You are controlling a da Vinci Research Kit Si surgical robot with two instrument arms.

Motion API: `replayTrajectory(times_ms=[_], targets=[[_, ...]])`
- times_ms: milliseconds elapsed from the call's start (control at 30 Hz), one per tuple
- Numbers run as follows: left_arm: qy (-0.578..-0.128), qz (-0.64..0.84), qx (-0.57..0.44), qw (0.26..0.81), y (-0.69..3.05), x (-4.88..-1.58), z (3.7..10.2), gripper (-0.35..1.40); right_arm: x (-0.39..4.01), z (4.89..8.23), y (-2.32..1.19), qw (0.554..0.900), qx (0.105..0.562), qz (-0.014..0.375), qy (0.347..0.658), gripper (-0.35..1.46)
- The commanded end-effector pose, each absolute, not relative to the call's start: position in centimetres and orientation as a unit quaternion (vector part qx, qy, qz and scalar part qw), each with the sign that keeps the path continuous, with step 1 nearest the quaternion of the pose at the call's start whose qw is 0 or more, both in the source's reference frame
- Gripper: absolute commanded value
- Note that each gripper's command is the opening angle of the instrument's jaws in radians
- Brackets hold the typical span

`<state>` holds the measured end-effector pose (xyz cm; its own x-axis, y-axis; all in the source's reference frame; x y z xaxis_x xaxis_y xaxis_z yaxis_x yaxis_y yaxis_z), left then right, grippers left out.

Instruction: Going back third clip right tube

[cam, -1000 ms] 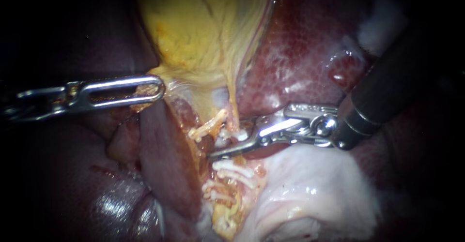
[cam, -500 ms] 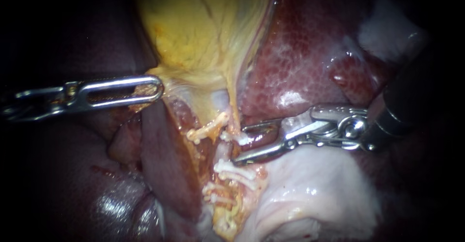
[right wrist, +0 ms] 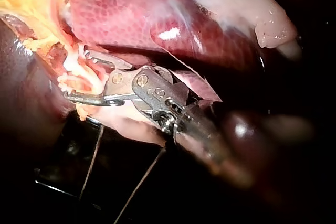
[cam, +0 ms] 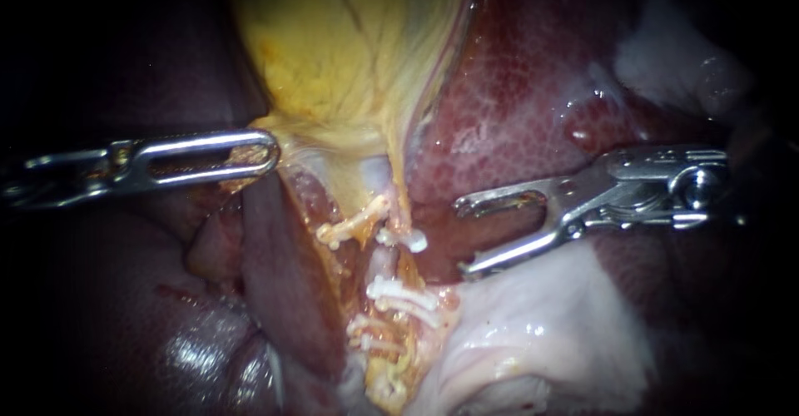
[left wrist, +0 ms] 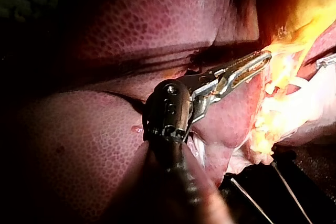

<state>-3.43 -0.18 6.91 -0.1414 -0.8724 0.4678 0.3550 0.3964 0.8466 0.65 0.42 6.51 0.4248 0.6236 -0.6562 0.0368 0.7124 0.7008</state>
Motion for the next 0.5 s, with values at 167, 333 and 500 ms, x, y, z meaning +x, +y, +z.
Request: replayTrajectory(times_ms=[167,333,500], targets=[[-0.567,-0.5,0.227,0.615,-0.2,-3.46,6.94,-0.35,0.54,6.3,0.53,0.785,0.308,0.182,0.506,0.6],[-0.569,-0.494,0.224,0.617,-0.28,-3.57,7.02,-0.35,0.48,6.24,0.53,0.786,0.304,0.182,0.507,0.6],[-0.563,-0.492,0.23,0.623,-0.37,-3.77,7.21,-0.35,0.47,6.23,0.51,0.786,0.302,0.184,0.507,0.6]])
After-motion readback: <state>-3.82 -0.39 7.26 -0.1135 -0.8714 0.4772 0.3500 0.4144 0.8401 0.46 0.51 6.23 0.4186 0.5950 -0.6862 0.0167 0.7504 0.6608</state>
